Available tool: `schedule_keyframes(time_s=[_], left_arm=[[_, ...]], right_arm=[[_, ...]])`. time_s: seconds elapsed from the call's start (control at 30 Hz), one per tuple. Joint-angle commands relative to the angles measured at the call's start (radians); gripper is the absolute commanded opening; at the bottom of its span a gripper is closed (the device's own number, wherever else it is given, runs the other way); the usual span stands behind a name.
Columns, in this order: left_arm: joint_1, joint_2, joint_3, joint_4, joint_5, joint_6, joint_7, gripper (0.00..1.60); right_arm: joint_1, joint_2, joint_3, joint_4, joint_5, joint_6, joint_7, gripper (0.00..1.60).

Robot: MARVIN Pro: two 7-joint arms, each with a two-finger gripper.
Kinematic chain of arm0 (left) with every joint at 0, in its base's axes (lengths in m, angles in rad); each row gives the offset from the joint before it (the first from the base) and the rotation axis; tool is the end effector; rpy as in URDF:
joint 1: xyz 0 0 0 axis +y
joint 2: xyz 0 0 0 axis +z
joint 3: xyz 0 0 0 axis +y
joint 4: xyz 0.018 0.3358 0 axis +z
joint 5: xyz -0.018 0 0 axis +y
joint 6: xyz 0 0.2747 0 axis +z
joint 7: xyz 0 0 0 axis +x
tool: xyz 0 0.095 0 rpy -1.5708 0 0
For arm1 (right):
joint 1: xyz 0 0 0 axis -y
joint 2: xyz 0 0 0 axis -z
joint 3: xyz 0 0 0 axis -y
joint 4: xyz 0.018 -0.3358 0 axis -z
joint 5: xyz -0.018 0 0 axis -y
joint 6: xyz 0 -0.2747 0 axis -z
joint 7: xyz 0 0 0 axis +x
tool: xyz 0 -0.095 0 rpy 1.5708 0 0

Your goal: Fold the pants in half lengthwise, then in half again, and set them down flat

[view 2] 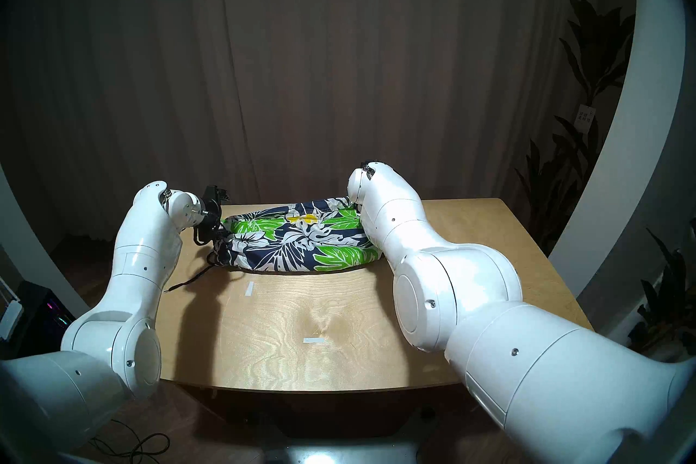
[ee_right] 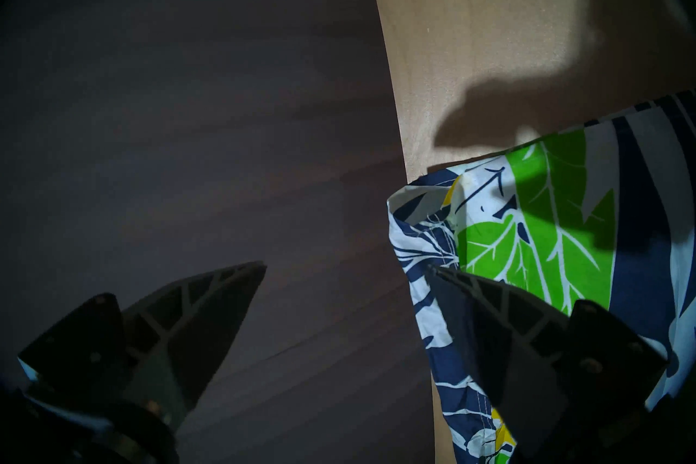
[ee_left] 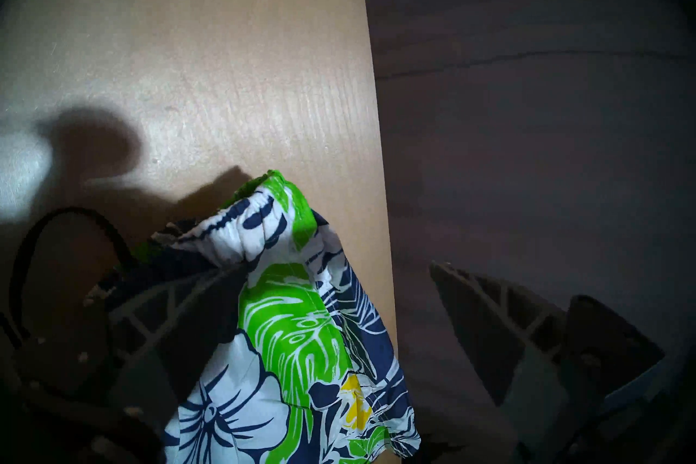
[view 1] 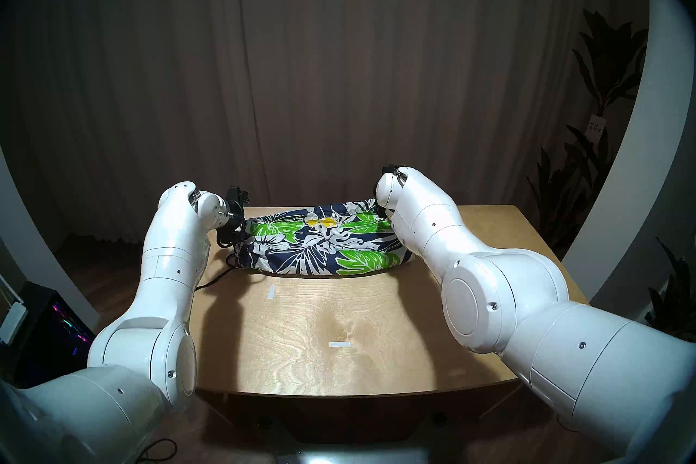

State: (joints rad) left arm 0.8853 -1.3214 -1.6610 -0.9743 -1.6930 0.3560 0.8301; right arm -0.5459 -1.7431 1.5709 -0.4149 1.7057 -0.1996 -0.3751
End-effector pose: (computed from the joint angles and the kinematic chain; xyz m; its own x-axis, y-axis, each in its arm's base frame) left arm 0.5585 0.1386 -0.2896 0.1381 0.9891 0.0514 0.6528 -0.1299 0.7463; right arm 0.6406 0.1056 -0.2564 -0.0699 -0.9788 -0.1923 -0.5046 0.2010 -0.8397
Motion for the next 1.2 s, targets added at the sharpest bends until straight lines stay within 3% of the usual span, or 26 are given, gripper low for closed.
schedule_keyframes(time_s=[0.0,0.33,0.7,1.17], left_arm=[[-0.061,0.002,0.003,-0.02,0.003,-0.002,-0.017,1.6],[-0.058,0.002,0.032,0.001,0.033,-0.01,-0.005,1.6],[-0.058,-0.003,0.061,-0.028,0.051,-0.012,-0.013,1.6],[0.018,-0.004,0.098,-0.055,0.072,-0.009,0.026,1.6]], right_arm=[[0.065,-0.006,-0.002,-0.006,0.0,0.007,0.015,1.47],[0.09,-0.01,0.005,0.02,0.002,0.021,0.032,1.59],[0.102,-0.004,0.016,0.052,0.005,0.041,0.055,1.6],[0.105,-0.001,0.032,0.089,0.016,0.066,0.087,1.6]])
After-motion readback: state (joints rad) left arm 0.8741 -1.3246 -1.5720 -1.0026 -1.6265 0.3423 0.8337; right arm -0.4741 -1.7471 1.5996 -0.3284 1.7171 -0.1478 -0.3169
